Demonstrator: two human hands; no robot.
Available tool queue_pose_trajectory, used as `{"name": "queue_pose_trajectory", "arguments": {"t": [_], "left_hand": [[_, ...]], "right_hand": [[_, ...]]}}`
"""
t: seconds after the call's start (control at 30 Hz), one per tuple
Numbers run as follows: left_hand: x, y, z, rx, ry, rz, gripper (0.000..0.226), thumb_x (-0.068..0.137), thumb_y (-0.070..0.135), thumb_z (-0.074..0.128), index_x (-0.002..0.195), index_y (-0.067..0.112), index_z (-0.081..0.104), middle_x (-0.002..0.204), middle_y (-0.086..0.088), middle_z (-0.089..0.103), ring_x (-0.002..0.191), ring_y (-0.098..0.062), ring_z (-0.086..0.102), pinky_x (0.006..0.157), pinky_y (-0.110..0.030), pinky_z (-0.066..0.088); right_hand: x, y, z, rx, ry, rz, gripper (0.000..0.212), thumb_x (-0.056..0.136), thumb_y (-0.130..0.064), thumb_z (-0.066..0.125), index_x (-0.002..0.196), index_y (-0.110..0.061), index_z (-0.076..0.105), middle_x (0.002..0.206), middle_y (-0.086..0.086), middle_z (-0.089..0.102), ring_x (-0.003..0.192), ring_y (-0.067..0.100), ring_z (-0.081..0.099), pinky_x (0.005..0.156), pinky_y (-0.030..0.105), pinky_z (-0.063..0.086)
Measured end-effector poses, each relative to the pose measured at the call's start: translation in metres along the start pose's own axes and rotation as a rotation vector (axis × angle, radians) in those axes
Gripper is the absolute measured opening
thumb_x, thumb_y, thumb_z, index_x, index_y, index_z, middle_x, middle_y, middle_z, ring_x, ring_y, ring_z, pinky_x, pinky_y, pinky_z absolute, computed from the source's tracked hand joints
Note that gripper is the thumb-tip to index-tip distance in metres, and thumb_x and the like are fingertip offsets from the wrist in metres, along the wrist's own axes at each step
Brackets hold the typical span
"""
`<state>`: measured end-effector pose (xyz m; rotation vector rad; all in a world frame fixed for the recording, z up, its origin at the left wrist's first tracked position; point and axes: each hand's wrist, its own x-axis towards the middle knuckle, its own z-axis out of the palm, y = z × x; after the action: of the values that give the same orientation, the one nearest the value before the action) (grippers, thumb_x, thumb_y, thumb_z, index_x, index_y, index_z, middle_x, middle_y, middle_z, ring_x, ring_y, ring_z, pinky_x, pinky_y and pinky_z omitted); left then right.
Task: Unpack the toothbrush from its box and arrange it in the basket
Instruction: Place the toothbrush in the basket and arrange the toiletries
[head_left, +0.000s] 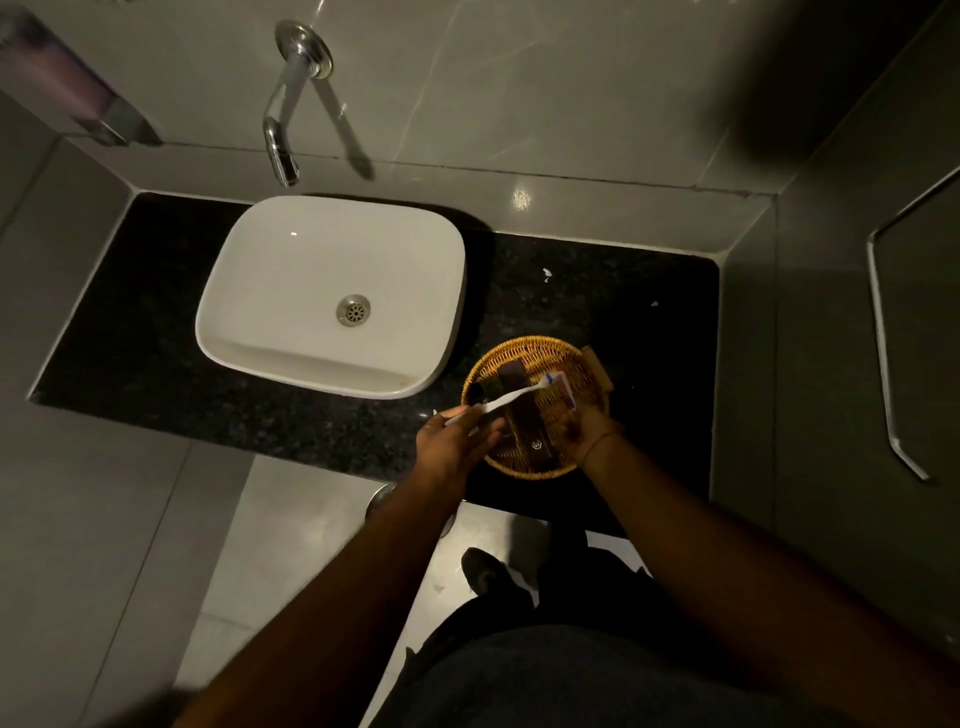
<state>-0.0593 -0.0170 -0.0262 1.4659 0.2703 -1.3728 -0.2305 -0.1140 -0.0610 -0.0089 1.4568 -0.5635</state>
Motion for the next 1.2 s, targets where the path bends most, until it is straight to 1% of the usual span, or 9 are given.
{"name": "queue_pose_trajectory", "arguments": {"t": [0.03,0.17,0.27,0.37,0.53,0.67,0.77,1.07,1.2], "left_hand": [[0.001,0.0,0.0,0.0,0.008,0.002,0.03,0.1,0.004,0.076,0.127,-0.002,0.064,0.109,-0.028,0.084,0.087,-0.032,0.086,0.068,-0.032,0.07],[0.002,-0.006,0.005,-0.008,0.011,-0.005,0.046,0.095,0.001,0.082,0.135,-0.009,0.064,0.103,-0.027,0.084,0.085,-0.03,0.085,0.065,-0.029,0.069],[0.006,-0.017,0.014,0.043,0.025,0.004,0.043,0.094,0.002,0.083,0.132,-0.011,0.067,0.108,-0.026,0.082,0.096,-0.035,0.084,0.082,-0.04,0.072],[0.007,-0.027,0.023,0.098,0.037,0.011,0.022,0.095,0.002,0.081,0.113,-0.007,0.071,0.102,-0.024,0.082,0.087,-0.032,0.083,0.084,-0.043,0.071],[0.005,-0.04,0.035,0.315,0.036,0.052,0.015,0.095,0.004,0.082,0.103,0.003,0.069,0.111,-0.024,0.078,0.103,-0.038,0.078,0.096,-0.048,0.068],[0.004,-0.05,0.036,0.374,0.034,0.073,0.026,0.093,0.005,0.085,0.083,0.012,0.062,0.091,-0.012,0.074,0.079,-0.019,0.076,0.06,-0.024,0.066],[0.003,-0.057,0.035,0.445,-0.03,0.091,0.026,0.094,0.012,0.085,0.085,0.014,0.062,0.089,-0.01,0.077,0.083,-0.018,0.079,0.069,-0.028,0.067],[-0.005,-0.053,0.012,0.474,-0.029,0.166,0.035,0.095,-0.001,0.08,0.12,0.012,0.06,0.106,0.0,0.073,0.087,-0.006,0.07,0.056,-0.009,0.055],[-0.008,-0.054,-0.003,0.396,0.015,0.099,0.029,0.102,0.003,0.072,0.124,0.015,0.06,0.096,-0.002,0.07,0.079,-0.014,0.066,0.058,-0.019,0.056]], "right_hand": [[0.001,0.002,-0.002,-0.028,0.057,-0.004,0.037,0.099,-0.01,0.061,0.134,0.003,0.06,0.113,0.023,0.069,0.1,0.029,0.073,0.095,0.04,0.063],[-0.017,0.018,0.006,-0.231,0.152,-0.147,0.032,0.101,-0.027,0.061,0.114,0.0,0.071,0.084,0.011,0.074,0.056,0.018,0.063,0.05,0.027,0.052],[-0.03,0.032,0.022,-0.466,-0.041,-0.217,0.045,0.098,-0.058,0.057,0.093,-0.017,0.077,0.086,0.004,0.081,0.072,0.018,0.077,0.064,0.033,0.061],[-0.034,0.033,0.029,-0.597,-0.083,-0.322,0.031,0.094,-0.044,0.067,0.097,-0.017,0.08,0.093,0.001,0.08,0.093,0.023,0.076,0.071,0.034,0.06],[-0.025,0.027,0.023,-0.572,0.032,-0.362,0.02,0.091,-0.024,0.077,0.075,-0.027,0.067,0.088,-0.004,0.069,0.089,0.025,0.067,0.075,0.043,0.064],[-0.015,0.03,0.016,-0.593,0.153,-0.394,0.014,0.087,-0.014,0.079,0.08,-0.021,0.07,0.106,0.007,0.075,0.105,0.036,0.072,0.075,0.044,0.065],[-0.006,0.029,0.012,-0.623,0.204,-0.439,0.01,0.086,-0.007,0.079,0.094,-0.011,0.081,0.107,0.008,0.077,0.108,0.038,0.073,0.092,0.054,0.063],[0.016,0.007,0.016,-1.107,0.158,-0.648,0.027,0.094,-0.013,0.071,0.119,-0.003,0.074,0.126,0.015,0.074,0.12,0.034,0.069,0.103,0.043,0.057],[0.025,0.011,0.021,-1.11,0.128,-0.605,0.033,0.096,-0.014,0.071,0.127,-0.002,0.074,0.135,0.017,0.071,0.128,0.037,0.064,0.109,0.044,0.053]]}}
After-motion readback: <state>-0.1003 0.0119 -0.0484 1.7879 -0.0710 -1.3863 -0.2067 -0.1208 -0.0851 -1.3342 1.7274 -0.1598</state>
